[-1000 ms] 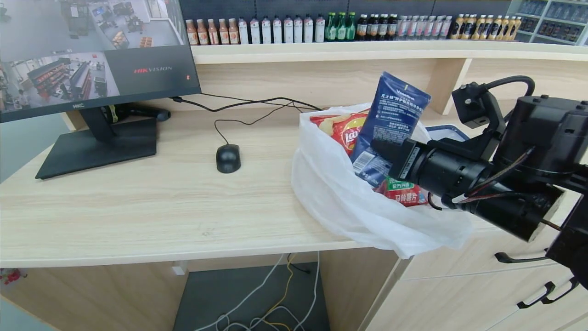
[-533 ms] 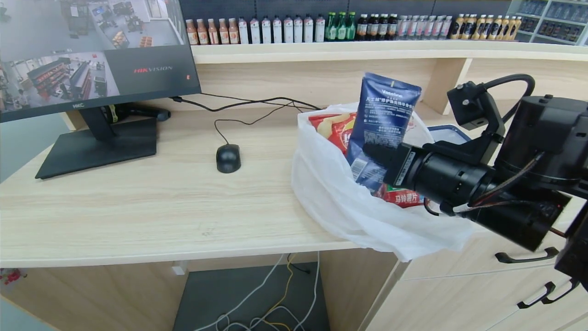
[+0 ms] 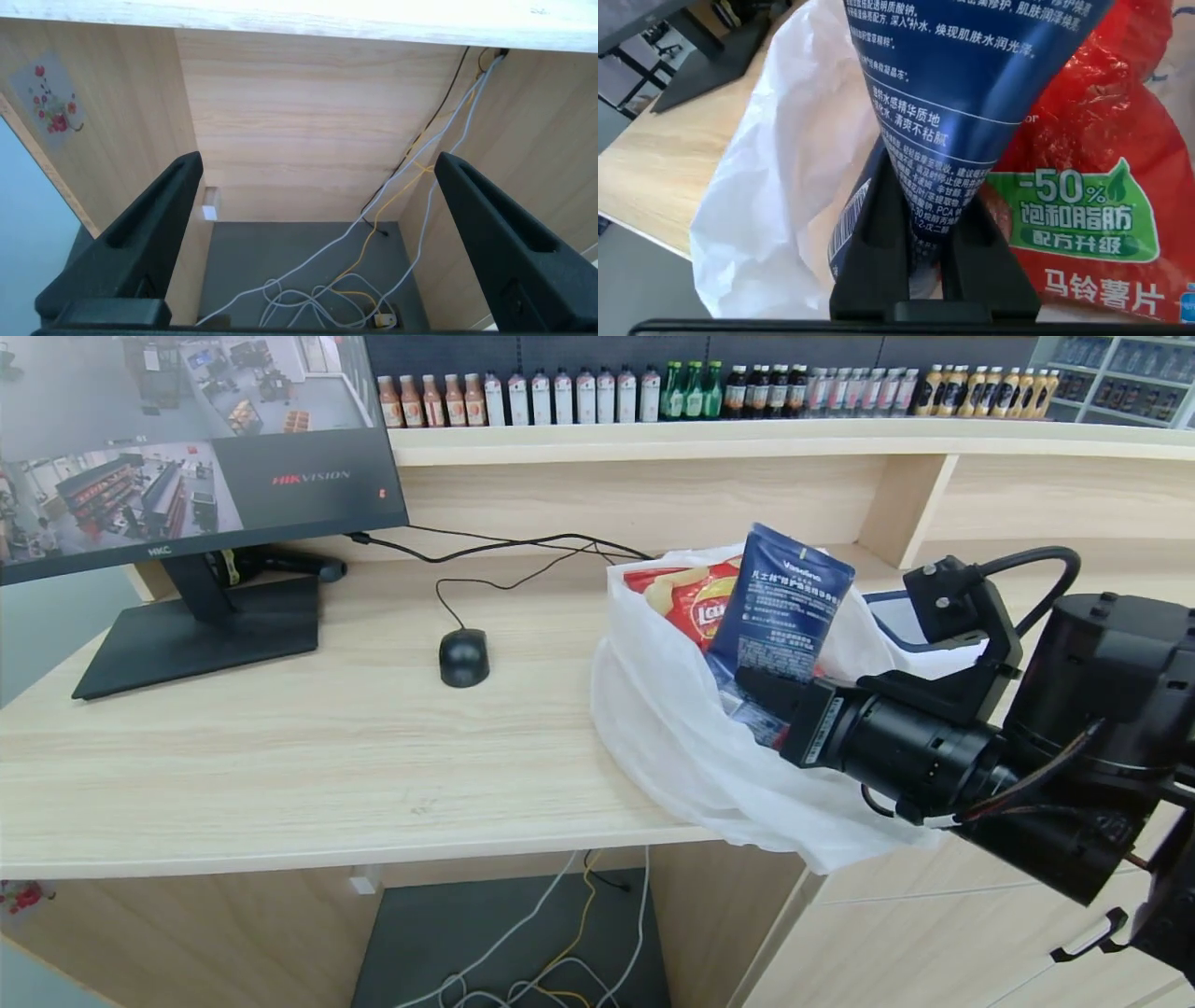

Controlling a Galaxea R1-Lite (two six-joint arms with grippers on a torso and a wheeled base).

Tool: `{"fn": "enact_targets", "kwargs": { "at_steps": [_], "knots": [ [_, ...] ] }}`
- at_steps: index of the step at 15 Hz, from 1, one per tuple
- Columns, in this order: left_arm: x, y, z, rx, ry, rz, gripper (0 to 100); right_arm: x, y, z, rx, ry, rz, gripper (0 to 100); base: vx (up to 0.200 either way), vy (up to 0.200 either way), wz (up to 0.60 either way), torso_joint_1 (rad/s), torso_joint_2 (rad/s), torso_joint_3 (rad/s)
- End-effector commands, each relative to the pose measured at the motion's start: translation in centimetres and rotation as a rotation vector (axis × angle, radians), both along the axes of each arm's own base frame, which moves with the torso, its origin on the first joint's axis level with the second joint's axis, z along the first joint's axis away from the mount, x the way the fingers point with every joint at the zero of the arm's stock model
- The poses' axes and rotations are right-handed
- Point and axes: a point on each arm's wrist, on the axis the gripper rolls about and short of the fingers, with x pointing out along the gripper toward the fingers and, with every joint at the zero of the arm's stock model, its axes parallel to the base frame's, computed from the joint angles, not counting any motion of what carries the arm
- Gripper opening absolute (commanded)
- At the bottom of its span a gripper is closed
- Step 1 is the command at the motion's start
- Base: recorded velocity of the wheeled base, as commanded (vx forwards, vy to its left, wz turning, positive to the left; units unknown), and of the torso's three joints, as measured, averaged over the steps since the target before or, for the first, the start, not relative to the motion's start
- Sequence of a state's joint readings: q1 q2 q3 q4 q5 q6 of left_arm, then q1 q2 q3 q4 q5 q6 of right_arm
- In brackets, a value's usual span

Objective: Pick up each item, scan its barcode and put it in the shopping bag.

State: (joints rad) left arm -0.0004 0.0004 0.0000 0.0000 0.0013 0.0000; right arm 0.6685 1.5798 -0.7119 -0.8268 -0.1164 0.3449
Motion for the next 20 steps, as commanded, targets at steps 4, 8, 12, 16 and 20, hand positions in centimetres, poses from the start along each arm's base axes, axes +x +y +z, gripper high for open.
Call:
{"fn": "enact_targets", "kwargs": {
  "at_steps": [4,8,12,16,20],
  "knots": [
    [0.0,0.0,0.0,0.000,0.000,0.001,100,0.5,0.4,-0.7,-0.009,0.007,0.000,0,0.000,0.000,0.00,0.000,0.00,0.000],
    [0.0,0.0,0.0,0.000,0.000,0.001,100,0.3,0.3,-0.7,-0.006,0.008,0.002,0,0.000,0.000,0.00,0.000,0.00,0.000],
    [0.0,0.0,0.0,0.000,0.000,0.001,100,0.4,0.3,-0.5,-0.002,0.001,0.002,0,0.000,0.000,0.00,0.000,0.00,0.000],
    [0.0,0.0,0.0,0.000,0.000,0.001,100,-0.2,0.0,0.1,0.009,-0.018,0.006,100,0.000,0.000,0.00,0.000,0.00,0.000],
    [0.0,0.0,0.0,0.000,0.000,0.001,100,-0.9,-0.5,1.0,0.016,-0.047,0.005,100,0.000,0.000,0.00,0.000,0.00,0.000]
  ]
}}
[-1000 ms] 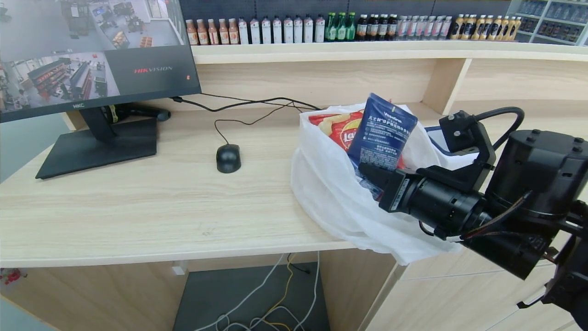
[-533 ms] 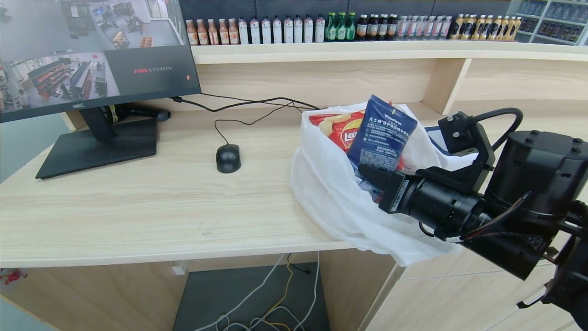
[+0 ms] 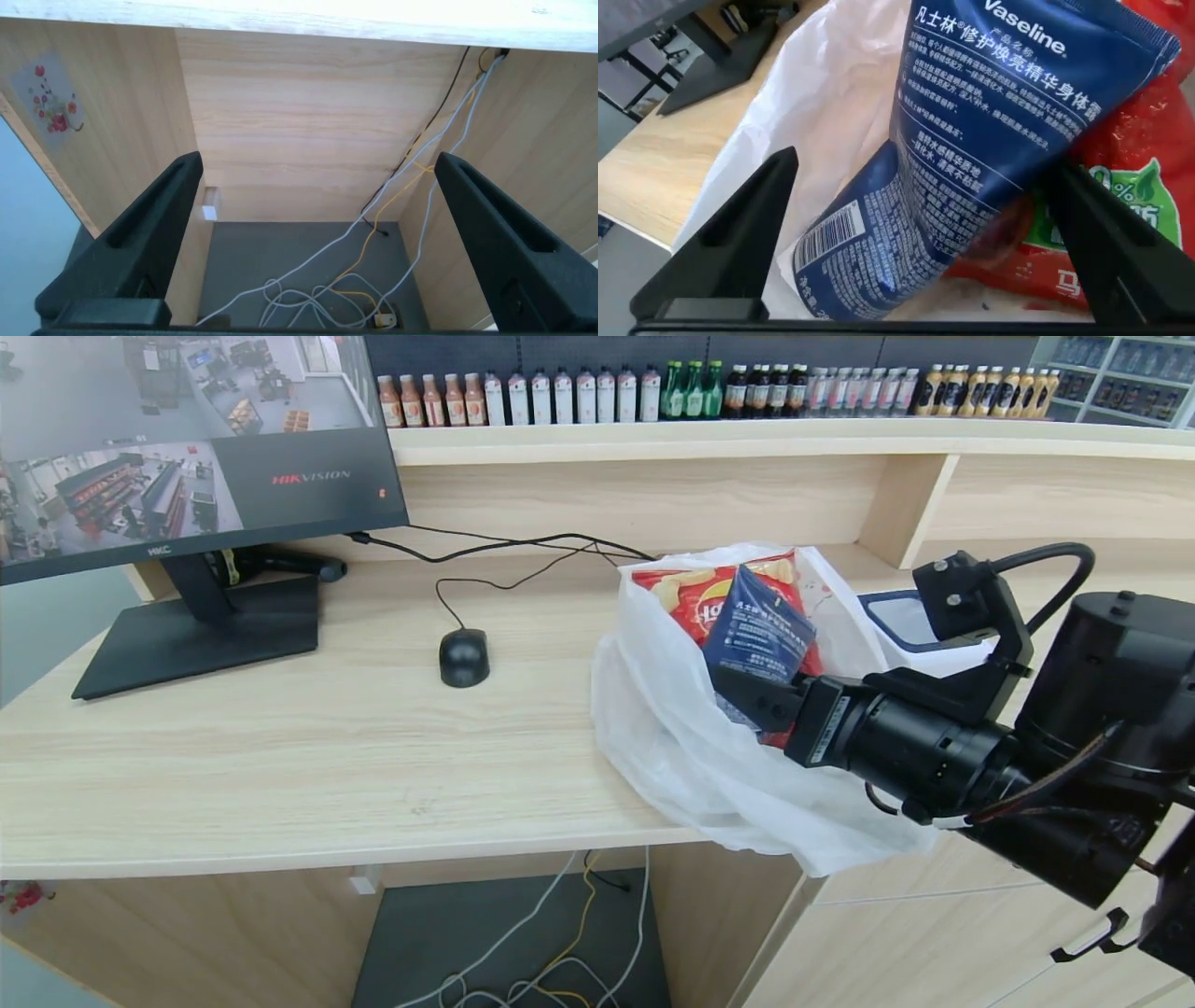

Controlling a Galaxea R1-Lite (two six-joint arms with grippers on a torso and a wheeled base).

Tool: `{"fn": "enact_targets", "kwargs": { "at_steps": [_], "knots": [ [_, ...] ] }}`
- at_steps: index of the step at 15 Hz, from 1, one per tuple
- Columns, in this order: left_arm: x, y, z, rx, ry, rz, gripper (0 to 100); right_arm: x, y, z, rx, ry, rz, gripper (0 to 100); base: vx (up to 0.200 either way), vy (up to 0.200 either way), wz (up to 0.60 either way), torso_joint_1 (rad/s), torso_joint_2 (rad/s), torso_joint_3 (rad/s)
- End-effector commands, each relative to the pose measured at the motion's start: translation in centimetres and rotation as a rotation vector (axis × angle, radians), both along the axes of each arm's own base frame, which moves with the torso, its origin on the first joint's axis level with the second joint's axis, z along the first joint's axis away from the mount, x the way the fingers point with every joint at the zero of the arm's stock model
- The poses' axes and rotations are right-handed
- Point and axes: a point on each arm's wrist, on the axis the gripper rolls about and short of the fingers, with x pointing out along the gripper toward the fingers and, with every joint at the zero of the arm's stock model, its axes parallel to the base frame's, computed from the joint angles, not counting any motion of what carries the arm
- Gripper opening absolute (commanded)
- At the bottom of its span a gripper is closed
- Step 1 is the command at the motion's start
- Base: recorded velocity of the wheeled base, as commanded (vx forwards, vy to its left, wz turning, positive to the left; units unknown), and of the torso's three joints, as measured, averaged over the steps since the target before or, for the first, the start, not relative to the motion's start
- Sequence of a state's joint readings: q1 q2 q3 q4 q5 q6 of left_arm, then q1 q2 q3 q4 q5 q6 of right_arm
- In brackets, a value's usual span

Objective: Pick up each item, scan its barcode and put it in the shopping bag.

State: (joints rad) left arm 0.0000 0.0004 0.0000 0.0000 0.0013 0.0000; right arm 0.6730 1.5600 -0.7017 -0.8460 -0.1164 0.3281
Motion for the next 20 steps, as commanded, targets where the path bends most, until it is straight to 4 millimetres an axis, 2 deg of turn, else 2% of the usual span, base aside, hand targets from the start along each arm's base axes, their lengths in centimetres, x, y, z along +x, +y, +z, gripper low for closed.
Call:
{"fn": "enact_targets", "kwargs": {
  "at_steps": [1,7,10,12,16,18,20],
  "knots": [
    [0.0,0.0,0.0,0.000,0.000,0.000,100,-0.7,-0.6,0.6,0.010,-0.022,0.000,100,0.000,0.000,0.00,0.000,0.00,0.000],
    [0.0,0.0,0.0,0.000,0.000,0.000,100,-3.0,-2.4,0.8,-0.020,-0.061,-0.002,100,0.000,0.000,0.00,0.000,0.00,0.000],
    [0.0,0.0,0.0,0.000,0.000,0.000,100,-5.5,-4.4,1.5,-0.056,-0.144,-0.007,100,0.000,0.000,0.00,0.000,0.00,0.000],
    [0.0,0.0,0.0,0.000,0.000,0.000,100,-7.4,-5.9,1.0,-0.088,-0.178,-0.012,100,0.000,0.000,0.00,0.000,0.00,0.000],
    [0.0,0.0,0.0,0.000,0.000,0.000,100,-14.1,-11.5,-2.2,-0.146,-0.294,-0.041,100,0.000,0.000,0.00,0.000,0.00,0.000],
    [0.0,0.0,0.0,0.000,0.000,0.000,100,-16.3,-13.5,-4.3,-0.162,-0.330,-0.101,100,0.000,0.000,0.00,0.000,0.00,0.000],
    [0.0,0.0,0.0,0.000,0.000,0.000,100,-17.9,-14.7,-6.5,-0.193,-0.325,-0.115,100,0.000,0.000,0.00,0.000,0.00,0.000]
  ]
}}
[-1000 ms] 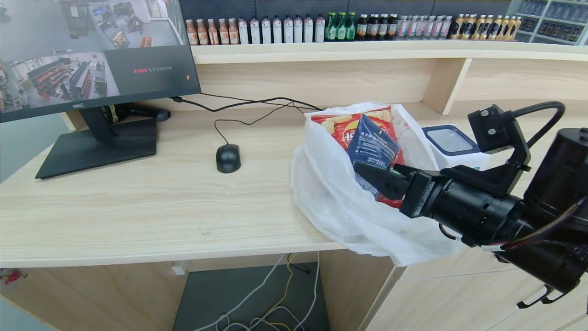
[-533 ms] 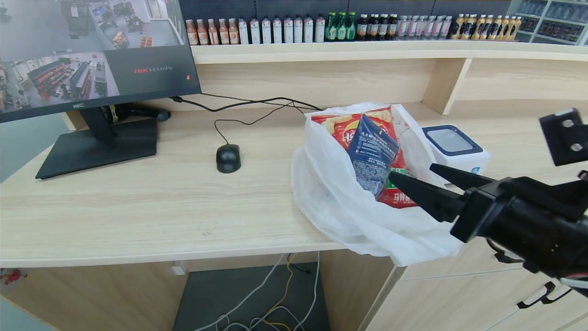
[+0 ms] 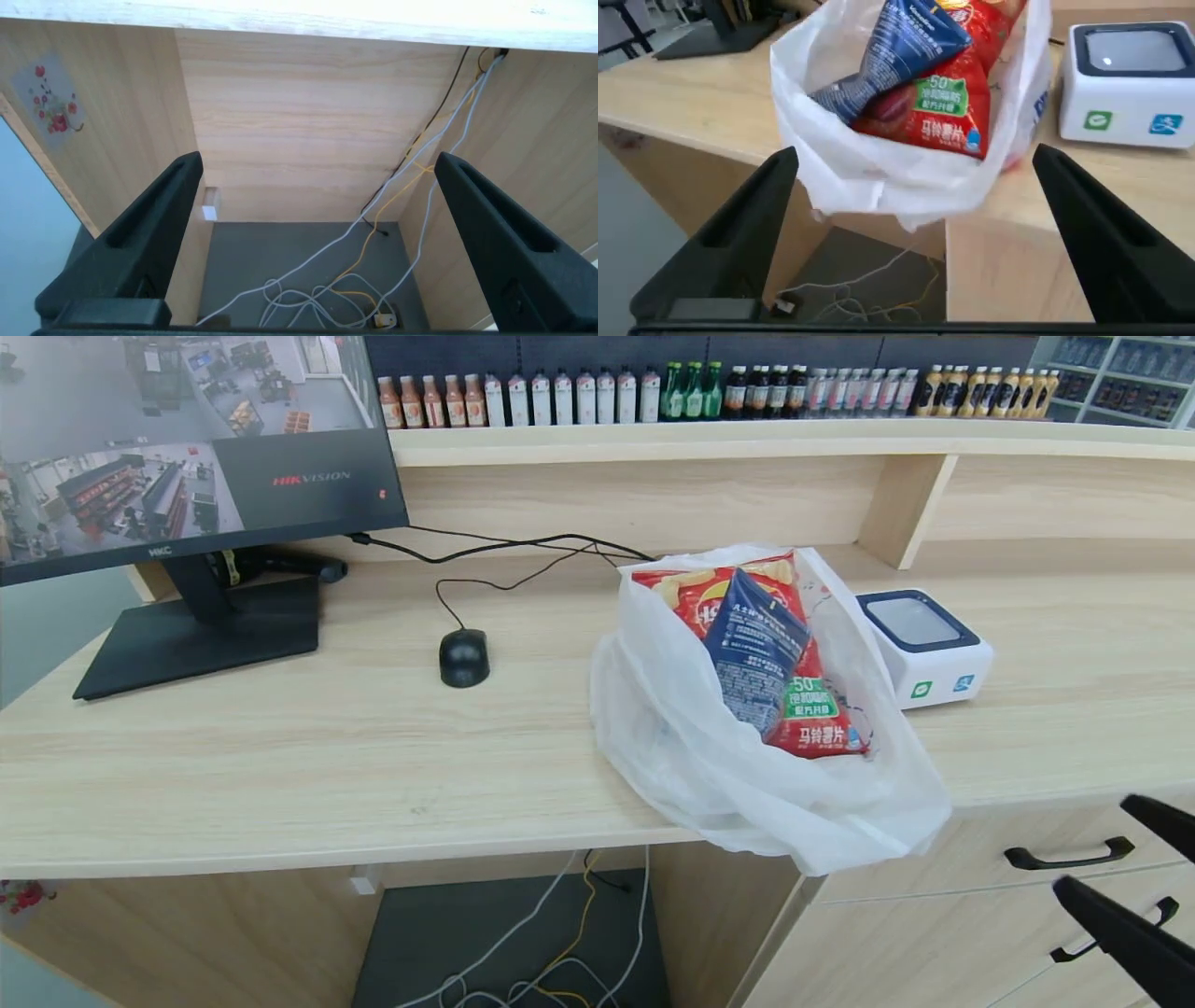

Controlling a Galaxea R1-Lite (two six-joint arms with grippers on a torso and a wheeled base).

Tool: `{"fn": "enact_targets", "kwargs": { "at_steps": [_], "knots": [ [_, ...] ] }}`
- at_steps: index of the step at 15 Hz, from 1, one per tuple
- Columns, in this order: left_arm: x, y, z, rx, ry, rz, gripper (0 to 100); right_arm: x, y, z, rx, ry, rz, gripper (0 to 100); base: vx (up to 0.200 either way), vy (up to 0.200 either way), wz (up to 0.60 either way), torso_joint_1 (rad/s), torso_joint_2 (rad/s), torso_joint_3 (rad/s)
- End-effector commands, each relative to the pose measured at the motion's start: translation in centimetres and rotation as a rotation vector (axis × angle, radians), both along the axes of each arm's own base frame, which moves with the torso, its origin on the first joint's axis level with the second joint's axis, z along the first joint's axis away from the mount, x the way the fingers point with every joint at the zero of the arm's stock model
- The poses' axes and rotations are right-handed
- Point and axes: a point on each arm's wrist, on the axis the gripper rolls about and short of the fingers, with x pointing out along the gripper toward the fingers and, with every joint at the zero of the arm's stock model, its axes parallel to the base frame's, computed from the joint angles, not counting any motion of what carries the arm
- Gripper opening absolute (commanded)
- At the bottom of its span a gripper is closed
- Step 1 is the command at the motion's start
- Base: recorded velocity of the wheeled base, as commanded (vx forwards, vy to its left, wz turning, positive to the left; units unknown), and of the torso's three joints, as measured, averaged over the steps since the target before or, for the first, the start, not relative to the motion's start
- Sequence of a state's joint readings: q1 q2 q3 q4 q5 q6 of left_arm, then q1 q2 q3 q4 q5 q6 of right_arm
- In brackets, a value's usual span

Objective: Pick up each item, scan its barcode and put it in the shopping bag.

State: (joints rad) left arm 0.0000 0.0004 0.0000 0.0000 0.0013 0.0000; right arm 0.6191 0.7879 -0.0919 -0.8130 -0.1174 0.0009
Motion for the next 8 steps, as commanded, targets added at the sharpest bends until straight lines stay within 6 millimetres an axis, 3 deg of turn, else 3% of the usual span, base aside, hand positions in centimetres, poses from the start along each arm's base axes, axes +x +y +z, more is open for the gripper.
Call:
{"fn": "enact_targets", "kwargs": {
  "at_steps": [1,5,8],
  "knots": [
    [0.0,0.0,0.0,0.000,0.000,0.000,100,-3.4,-2.6,-2.8,-0.034,-0.027,-0.042,100,0.000,0.000,0.00,0.000,0.00,0.000],
    [0.0,0.0,0.0,0.000,0.000,0.000,100,-6.2,-4.4,-6.3,-0.163,0.050,-0.031,100,0.000,0.000,0.00,0.000,0.00,0.000],
    [0.0,0.0,0.0,0.000,0.000,-0.001,100,-7.6,-5.3,-8.7,-0.148,0.032,-0.033,100,0.000,0.000,0.00,0.000,0.00,0.000]
  ]
}}
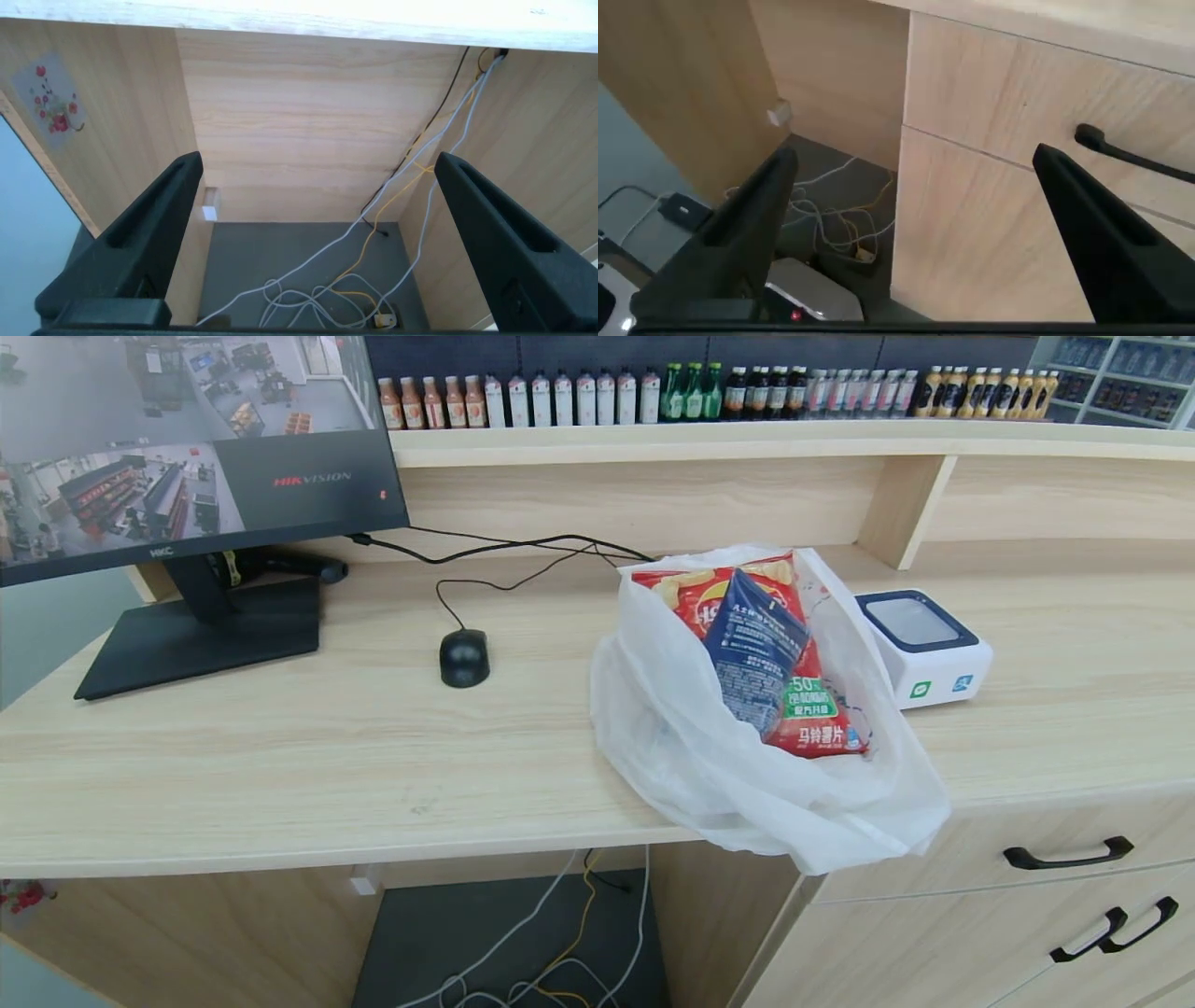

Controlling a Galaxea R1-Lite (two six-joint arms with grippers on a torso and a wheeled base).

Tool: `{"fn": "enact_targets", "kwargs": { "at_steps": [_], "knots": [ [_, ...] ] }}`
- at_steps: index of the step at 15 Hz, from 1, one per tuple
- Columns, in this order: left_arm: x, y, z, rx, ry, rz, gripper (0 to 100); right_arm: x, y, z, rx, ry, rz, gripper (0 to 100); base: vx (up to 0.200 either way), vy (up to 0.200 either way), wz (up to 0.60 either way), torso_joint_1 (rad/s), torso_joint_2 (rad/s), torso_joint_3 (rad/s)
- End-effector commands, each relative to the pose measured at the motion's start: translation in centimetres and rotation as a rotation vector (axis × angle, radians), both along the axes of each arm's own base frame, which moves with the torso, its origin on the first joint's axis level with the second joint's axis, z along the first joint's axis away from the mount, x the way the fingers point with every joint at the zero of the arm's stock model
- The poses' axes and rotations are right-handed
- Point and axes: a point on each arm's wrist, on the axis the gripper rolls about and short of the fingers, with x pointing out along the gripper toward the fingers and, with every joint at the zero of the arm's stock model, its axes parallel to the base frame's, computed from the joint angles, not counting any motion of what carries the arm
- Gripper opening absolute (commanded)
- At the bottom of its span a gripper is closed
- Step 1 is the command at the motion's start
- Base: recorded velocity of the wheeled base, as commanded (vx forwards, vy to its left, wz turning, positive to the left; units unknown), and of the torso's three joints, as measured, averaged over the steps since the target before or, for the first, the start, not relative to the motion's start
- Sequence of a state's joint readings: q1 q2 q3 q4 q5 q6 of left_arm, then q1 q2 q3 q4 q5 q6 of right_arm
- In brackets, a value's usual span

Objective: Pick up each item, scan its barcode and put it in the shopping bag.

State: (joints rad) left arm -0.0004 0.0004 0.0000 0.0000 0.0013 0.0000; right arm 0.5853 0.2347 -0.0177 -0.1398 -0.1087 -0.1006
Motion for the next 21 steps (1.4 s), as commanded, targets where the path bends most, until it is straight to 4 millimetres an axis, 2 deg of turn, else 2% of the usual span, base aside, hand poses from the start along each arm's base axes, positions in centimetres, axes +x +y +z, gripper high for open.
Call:
{"fn": "enact_targets", "kwargs": {
  "at_steps": [1,3,5,10,14,19,21],
  "knots": [
    [0.0,0.0,0.0,0.000,0.000,0.001,100,-1.7,-1.1,-1.4,0.053,-0.078,-0.009,100,0.000,0.000,0.00,0.000,0.00,0.000],
    [0.0,0.0,0.0,0.000,0.000,0.001,100,-1.7,-1.1,-1.5,0.099,-0.039,-0.063,100,0.000,0.000,0.00,0.000,0.00,0.000],
    [0.0,0.0,0.0,-0.002,0.000,0.001,100,-1.2,-0.6,-1.5,0.129,0.058,-0.198,100,0.000,0.000,0.00,0.000,0.00,0.000],
    [0.0,0.0,0.0,-0.003,0.000,0.001,100,-0.6,-0.1,-1.4,0.101,0.131,-0.489,100,0.000,0.000,0.00,0.000,0.00,0.000],
    [0.0,0.0,0.0,-0.003,0.000,0.001,100,-1.4,-0.1,-1.5,0.138,0.042,-0.512,100,0.000,0.000,0.00,0.000,0.00,0.000],
    [0.0,0.0,0.0,-0.006,0.000,0.001,100,-1.4,-0.2,-1.4,0.074,-0.031,-0.530,100,0.000,0.000,0.00,0.000,0.00,0.000],
    [0.0,0.0,0.0,-0.006,0.000,0.001,100,-1.4,-0.2,-0.7,0.059,-0.096,-0.529,100,0.000,0.000,0.00,0.000,0.00,0.000]
  ]
}}
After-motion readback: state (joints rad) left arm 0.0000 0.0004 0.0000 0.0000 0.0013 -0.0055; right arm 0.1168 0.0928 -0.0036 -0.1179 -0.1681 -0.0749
